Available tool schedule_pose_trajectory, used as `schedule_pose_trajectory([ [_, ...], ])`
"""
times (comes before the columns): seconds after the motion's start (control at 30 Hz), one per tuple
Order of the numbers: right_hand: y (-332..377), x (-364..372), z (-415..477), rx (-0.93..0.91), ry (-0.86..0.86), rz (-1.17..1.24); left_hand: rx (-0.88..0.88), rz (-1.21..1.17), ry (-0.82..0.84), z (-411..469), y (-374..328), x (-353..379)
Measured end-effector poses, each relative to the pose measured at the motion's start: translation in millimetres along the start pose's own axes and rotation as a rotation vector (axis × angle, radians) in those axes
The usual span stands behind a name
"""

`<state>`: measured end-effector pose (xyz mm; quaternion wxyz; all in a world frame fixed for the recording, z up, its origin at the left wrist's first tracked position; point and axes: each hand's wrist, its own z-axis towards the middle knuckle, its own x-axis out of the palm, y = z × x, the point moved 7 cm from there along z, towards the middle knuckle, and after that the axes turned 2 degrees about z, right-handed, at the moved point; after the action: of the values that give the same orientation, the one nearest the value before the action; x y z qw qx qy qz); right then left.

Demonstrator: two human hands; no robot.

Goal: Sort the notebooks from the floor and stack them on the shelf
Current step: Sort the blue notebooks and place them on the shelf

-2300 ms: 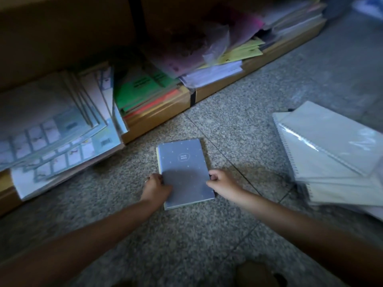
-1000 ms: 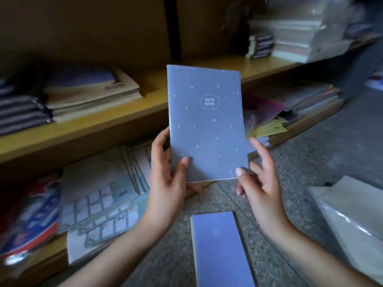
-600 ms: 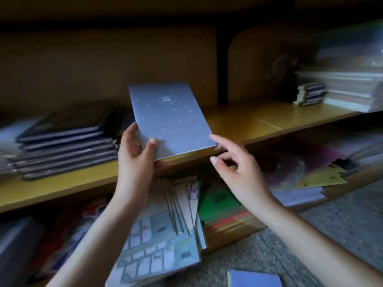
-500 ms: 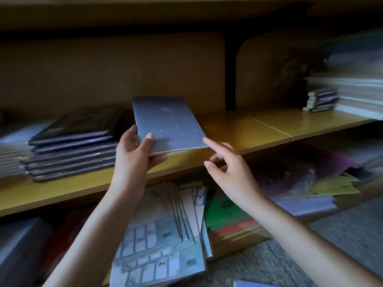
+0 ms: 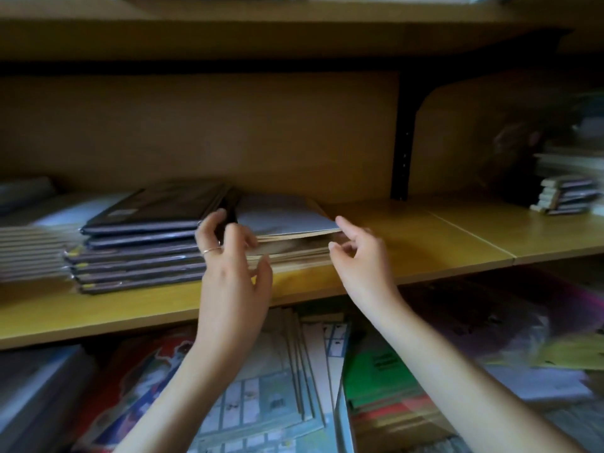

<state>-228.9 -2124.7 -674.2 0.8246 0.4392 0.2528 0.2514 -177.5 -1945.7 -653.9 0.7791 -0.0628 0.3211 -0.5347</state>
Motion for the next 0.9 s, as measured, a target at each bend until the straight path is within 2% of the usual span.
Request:
schedule_pose_trajectory([
  [0.17, -7, 10, 11, -0.001, 0.056, -0.145, 0.130, 0.475, 0.211, -3, 1, 32],
  [0.3, -8, 23, 12, -0.066, 0.305, -0.506, 0.002, 0.690, 0.338, 4, 14, 44],
  [0.43, -6, 30, 9, -0.100, 0.393, -0.652, -0.015, 0.689, 0.264, 13, 20, 46],
  [0.57, -7, 34, 7, -0.173, 0.393, -0.788, 0.146, 0.648, 0.243, 8, 6, 56],
  [0.63, -7, 36, 7, -0.178, 0.395, -0.813, 0.172, 0.612, 0.277, 6, 3, 62],
  [0.73, -7, 36, 6, -0.166, 0.366, -0.801, 0.125, 0.589, 0.366, 7, 7, 71],
  [0.9, -6, 34, 4, -0.192, 0.303, -0.774, 0.078, 0.633, 0.376, 12, 8, 78],
])
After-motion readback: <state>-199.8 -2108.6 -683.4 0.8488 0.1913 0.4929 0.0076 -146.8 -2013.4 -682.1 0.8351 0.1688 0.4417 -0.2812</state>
